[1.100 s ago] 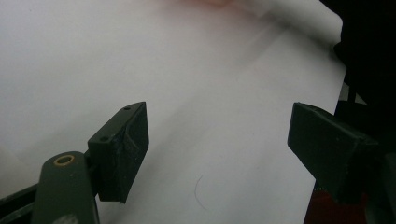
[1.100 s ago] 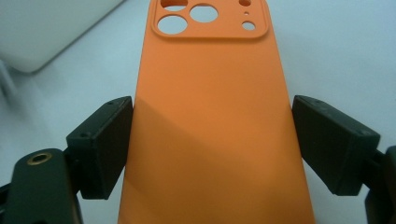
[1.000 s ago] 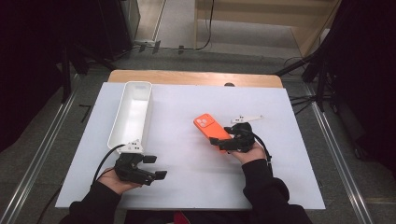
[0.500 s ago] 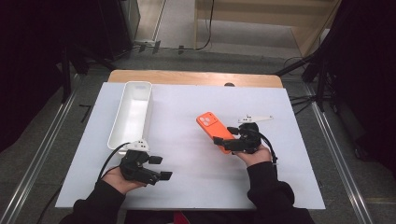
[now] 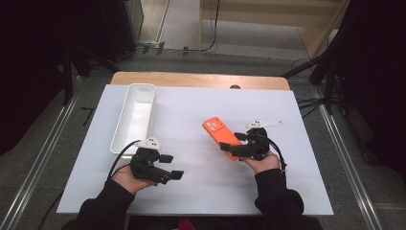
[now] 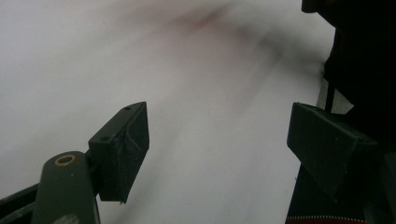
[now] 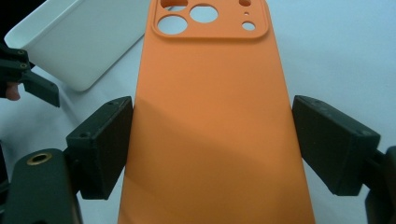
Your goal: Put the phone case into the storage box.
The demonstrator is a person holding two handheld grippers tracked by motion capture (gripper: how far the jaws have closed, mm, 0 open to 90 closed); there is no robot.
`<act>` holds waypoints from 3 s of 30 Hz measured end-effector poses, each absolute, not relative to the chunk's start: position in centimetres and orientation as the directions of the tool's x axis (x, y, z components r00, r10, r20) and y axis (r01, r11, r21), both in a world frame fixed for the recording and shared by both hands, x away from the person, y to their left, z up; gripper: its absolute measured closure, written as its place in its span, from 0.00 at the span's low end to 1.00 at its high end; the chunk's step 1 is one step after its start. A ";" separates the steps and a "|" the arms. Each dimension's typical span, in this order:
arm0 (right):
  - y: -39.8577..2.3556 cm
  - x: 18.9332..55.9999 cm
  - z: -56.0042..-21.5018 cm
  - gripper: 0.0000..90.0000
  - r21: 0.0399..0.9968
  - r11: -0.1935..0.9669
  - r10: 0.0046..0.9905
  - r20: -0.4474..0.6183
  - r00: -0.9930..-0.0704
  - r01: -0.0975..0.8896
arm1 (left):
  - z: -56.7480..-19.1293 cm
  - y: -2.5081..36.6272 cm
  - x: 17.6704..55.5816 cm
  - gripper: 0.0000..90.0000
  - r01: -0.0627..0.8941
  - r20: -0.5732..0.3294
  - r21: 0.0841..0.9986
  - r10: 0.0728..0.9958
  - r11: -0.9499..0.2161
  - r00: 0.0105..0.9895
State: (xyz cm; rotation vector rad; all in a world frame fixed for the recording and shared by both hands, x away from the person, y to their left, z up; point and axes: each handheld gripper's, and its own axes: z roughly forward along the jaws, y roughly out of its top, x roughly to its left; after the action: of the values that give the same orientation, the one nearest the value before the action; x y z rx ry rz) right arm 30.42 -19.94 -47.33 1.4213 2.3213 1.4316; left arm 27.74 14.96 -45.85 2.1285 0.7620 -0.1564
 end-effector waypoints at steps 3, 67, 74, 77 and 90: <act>-19.9 30.4 -47.4 0.16 0.729 0.137 0.728 0.385 -0.568 0.670 | -45.6 14.7 28.3 0.23 0.580 -0.369 0.679 0.474 -0.450 0.799; -14.9 28.5 -50.0 0.16 0.765 0.003 0.779 0.402 -0.481 0.644 | -43.5 10.6 35.4 0.31 0.691 -0.409 0.647 0.618 -0.322 0.671; -14.3 27.9 -50.7 0.16 0.770 -0.010 0.775 0.409 -0.481 0.638 | -43.5 10.3 35.9 0.31 0.698 -0.398 0.642 0.640 -0.317 0.657; -14.2 27.8 -50.8 0.16 0.771 -0.017 0.772 0.414 -0.482 0.636 | -43.7 10.1 36.1 0.31 0.705 -0.405 0.637 0.643 -0.312 0.650; -14.0 27.3 -50.5 0.16 0.788 -0.048 0.766 0.423 -0.484 0.614 | -43.8 9.2 36.8 0.31 0.732 -0.444 0.622 0.644 -0.280 0.623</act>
State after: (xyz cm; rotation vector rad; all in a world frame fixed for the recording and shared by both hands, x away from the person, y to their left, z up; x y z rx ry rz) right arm 27.33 -13.98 -50.49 1.5097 2.0603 1.5633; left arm 36.75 9.23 -43.77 2.0025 1.0808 -0.1322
